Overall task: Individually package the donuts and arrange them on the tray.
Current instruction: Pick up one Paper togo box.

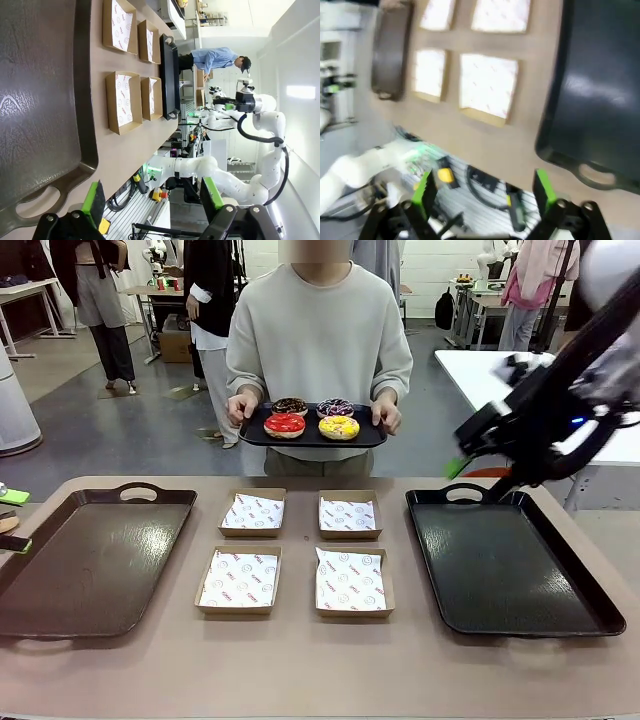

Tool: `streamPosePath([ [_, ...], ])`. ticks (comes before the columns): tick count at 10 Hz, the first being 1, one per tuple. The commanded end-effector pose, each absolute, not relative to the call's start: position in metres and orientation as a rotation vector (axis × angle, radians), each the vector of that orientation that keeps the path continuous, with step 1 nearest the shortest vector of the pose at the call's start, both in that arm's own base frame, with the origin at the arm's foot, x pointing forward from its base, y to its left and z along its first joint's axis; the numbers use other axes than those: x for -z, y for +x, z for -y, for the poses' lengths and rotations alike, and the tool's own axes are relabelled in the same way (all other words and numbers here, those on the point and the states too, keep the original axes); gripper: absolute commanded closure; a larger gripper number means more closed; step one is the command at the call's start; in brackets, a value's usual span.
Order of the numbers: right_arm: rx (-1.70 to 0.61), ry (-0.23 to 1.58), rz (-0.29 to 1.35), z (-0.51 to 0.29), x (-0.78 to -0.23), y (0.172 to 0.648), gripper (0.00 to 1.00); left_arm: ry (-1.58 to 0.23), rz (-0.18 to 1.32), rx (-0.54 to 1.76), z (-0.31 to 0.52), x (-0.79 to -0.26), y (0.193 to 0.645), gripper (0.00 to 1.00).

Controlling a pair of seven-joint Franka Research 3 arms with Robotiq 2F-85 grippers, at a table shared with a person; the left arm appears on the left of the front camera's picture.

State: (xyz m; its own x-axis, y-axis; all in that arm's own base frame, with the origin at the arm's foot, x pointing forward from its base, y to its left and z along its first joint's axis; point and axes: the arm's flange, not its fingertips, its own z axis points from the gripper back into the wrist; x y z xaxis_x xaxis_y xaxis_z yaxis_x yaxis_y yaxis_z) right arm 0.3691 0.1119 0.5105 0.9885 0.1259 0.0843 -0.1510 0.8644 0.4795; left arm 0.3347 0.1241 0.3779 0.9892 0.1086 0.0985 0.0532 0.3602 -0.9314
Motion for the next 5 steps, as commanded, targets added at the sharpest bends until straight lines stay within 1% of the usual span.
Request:
streamPosePath([
  [1, -0.128, 0.302, -0.036, -0.154, -0.483, 0.389, 0.00, -1.210, 0.151, -0.033, -0.125, -0.379, 0.334, 0.00],
  [3, -0.132, 0.197, -0.042, -0.199, -0.456, 0.388, 0.00, -1.210, 0.151, -0.033, -0.125, -0.379, 0.334, 0.00],
  [5, -0.122, 0.170, -0.034, -0.223, -0.436, 0.387, 0.00, -1.210, 0.151, -0.033, -0.125, -0.379, 0.334, 0.00],
])
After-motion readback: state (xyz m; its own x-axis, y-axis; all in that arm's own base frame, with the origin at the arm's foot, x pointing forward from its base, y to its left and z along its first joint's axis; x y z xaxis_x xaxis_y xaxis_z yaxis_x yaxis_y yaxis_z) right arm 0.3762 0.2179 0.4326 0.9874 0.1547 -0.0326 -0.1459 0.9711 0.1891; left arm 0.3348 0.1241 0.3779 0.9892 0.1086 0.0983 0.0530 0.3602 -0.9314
